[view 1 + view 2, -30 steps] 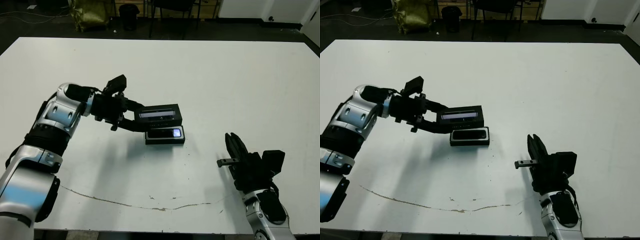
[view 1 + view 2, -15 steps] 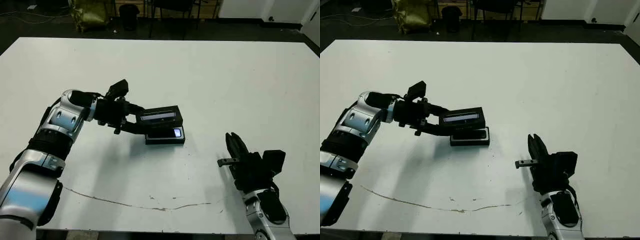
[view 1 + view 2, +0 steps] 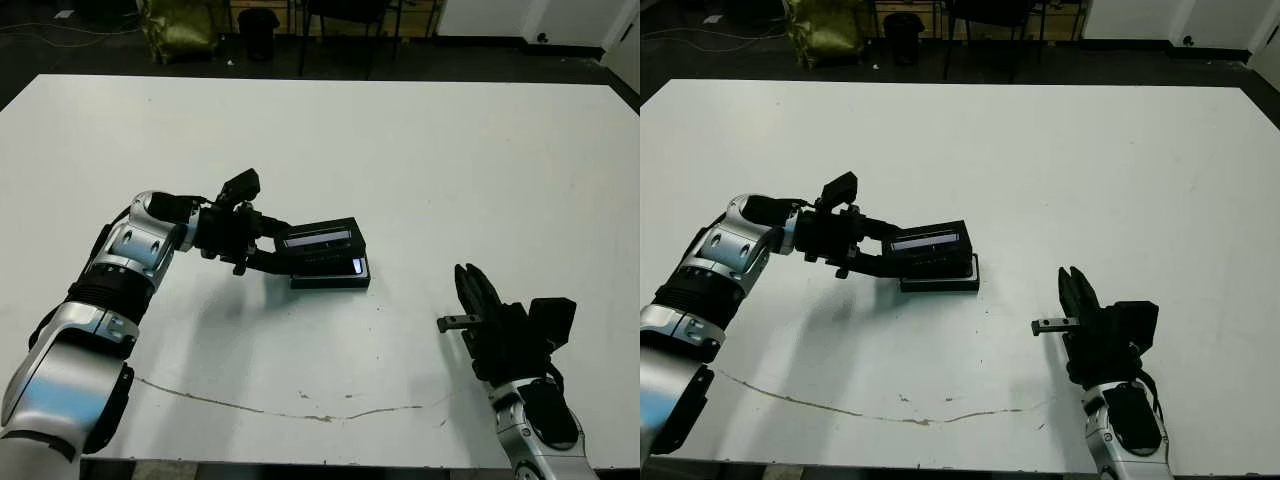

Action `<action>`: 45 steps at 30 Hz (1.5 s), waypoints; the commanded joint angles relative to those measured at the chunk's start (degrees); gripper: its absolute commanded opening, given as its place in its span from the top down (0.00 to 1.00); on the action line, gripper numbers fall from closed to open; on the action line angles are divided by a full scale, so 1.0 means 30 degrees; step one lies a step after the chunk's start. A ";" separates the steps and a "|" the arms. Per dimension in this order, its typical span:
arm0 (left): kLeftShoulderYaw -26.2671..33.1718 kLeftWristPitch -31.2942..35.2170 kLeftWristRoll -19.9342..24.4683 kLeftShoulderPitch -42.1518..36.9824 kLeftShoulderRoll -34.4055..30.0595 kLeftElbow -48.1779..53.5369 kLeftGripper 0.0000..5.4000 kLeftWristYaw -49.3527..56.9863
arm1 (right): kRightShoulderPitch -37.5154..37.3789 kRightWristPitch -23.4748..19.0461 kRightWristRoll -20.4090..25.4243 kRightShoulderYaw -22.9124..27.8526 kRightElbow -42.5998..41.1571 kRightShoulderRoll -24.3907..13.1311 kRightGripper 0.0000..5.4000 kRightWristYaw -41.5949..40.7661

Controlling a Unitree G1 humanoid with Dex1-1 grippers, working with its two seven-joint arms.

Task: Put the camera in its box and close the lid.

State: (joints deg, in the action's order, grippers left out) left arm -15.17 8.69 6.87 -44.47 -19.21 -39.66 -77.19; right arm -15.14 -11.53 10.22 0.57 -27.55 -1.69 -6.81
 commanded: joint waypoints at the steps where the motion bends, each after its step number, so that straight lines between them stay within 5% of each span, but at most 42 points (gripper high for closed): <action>1: -0.0173 -0.0271 -0.0341 0.0414 -0.0016 -0.0148 0.53 -0.0047 | -0.0263 -0.0685 -0.0088 -0.0034 -0.0043 -0.0143 1.00 0.0229; 45: -0.1531 -0.1242 -0.2198 -0.2238 0.0192 -0.0264 0.53 -0.1260 | -0.0332 0.0783 0.0129 -0.0137 0.1086 -0.0035 1.00 -0.0096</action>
State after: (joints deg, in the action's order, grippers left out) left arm -19.10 4.87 1.19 -50.68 -17.84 -39.88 -80.53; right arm -15.38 -9.26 10.40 -0.09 -24.96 -1.57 -7.02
